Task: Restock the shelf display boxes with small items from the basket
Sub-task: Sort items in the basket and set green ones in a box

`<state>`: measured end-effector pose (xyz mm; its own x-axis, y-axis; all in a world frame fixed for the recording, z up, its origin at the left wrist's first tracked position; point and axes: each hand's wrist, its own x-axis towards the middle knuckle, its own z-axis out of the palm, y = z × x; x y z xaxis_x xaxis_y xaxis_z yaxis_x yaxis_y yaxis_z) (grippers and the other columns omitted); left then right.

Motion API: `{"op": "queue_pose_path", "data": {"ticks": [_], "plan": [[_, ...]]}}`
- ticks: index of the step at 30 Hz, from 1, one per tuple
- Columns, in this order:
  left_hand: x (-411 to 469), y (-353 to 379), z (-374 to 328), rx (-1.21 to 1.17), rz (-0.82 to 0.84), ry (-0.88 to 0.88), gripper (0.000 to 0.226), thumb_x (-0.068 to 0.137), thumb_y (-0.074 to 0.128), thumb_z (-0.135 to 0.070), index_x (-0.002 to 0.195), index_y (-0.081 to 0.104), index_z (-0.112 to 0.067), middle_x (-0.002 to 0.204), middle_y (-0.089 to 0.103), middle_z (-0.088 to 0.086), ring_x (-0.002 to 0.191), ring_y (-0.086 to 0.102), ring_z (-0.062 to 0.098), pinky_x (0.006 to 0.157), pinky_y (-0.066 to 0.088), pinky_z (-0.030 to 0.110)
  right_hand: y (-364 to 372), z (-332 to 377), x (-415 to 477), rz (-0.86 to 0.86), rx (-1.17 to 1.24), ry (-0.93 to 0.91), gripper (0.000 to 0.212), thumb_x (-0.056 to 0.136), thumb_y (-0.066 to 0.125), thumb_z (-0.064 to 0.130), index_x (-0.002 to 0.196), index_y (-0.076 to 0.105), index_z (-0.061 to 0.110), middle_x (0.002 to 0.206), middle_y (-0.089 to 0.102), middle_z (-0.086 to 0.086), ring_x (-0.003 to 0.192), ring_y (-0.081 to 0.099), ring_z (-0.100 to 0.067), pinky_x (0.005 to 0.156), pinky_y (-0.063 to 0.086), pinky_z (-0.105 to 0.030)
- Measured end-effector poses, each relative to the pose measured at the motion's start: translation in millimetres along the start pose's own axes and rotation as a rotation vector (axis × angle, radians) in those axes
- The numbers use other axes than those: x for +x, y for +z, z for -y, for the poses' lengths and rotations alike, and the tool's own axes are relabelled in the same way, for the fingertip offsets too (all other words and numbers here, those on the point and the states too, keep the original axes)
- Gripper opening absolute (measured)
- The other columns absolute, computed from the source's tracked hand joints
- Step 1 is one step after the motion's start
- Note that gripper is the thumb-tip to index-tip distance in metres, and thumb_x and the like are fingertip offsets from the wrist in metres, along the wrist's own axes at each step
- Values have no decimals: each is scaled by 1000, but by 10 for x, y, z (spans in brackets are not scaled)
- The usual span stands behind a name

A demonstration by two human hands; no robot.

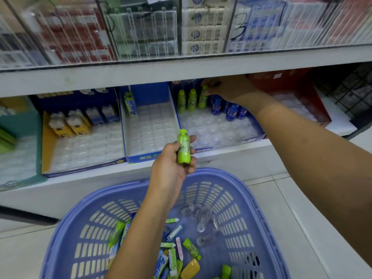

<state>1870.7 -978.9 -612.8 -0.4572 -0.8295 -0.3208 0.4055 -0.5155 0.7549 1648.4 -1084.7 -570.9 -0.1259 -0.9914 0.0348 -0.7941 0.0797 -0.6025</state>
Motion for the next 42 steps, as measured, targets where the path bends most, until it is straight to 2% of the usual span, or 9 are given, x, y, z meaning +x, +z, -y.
{"op": "queue_pose_path", "data": {"ticks": [11,15,17,20,22,25,30,34,42], "plan": [[-157,47,-64,194,-47,160,18,88,60,-12,106,64,-10,95,70,5,87,67,14,74,55,20,-60,237,-48,142,-242,28,41,87,64,22,127,57,16,132,56,-6,120,49,-25,101,39,-32],[-223,35,-75,283,-89,242,26,84,66,-6,107,63,-19,110,68,5,105,64,18,88,53,26,-51,356,-300,19,-266,-29,41,87,63,20,127,56,13,128,57,-7,117,51,-23,90,38,-24],[-234,23,-65,306,-107,280,27,85,66,-6,108,63,-20,110,68,3,104,64,17,89,53,25,-60,454,-503,-59,-95,-38,27,86,65,23,110,66,11,105,68,-3,99,61,-17,78,44,-24],[-227,18,-58,218,-95,300,21,88,62,-8,106,63,-19,100,71,3,92,67,16,81,55,23,-165,668,-854,311,375,-20,24,84,66,37,100,69,20,81,72,9,65,62,-2,59,50,-17],[-210,16,-75,210,-89,336,19,89,61,-9,103,64,-20,96,71,2,86,68,14,79,54,23,-182,786,-985,466,457,-41,26,79,69,32,103,68,21,89,72,3,73,66,-4,68,53,-15],[-159,7,-112,246,-78,398,21,89,61,-11,109,63,-17,104,69,4,95,65,14,81,53,23,-80,866,-1033,372,448,-87,19,78,73,13,96,69,15,87,70,-3,74,68,-7,70,55,-17],[-130,20,-35,969,-174,643,38,95,52,-19,133,50,-20,120,58,-15,108,54,-3,94,35,7,-11,678,-911,-18,452,-23,18,79,73,9,96,68,8,80,66,1,56,60,7,47,40,-2],[-127,23,198,1548,28,614,53,96,45,-16,147,28,-11,155,26,3,143,19,16,112,8,14,217,530,-640,-195,157,-32,27,77,74,13,103,70,7,96,70,-7,81,61,-9,72,42,-11],[-94,-27,307,1645,52,578,57,97,43,-20,149,21,-12,156,21,2,144,14,16,116,5,20,492,464,-358,-85,-43,-129,29,84,64,9,113,66,7,104,68,-11,96,63,-22,81,43,-20]]}}
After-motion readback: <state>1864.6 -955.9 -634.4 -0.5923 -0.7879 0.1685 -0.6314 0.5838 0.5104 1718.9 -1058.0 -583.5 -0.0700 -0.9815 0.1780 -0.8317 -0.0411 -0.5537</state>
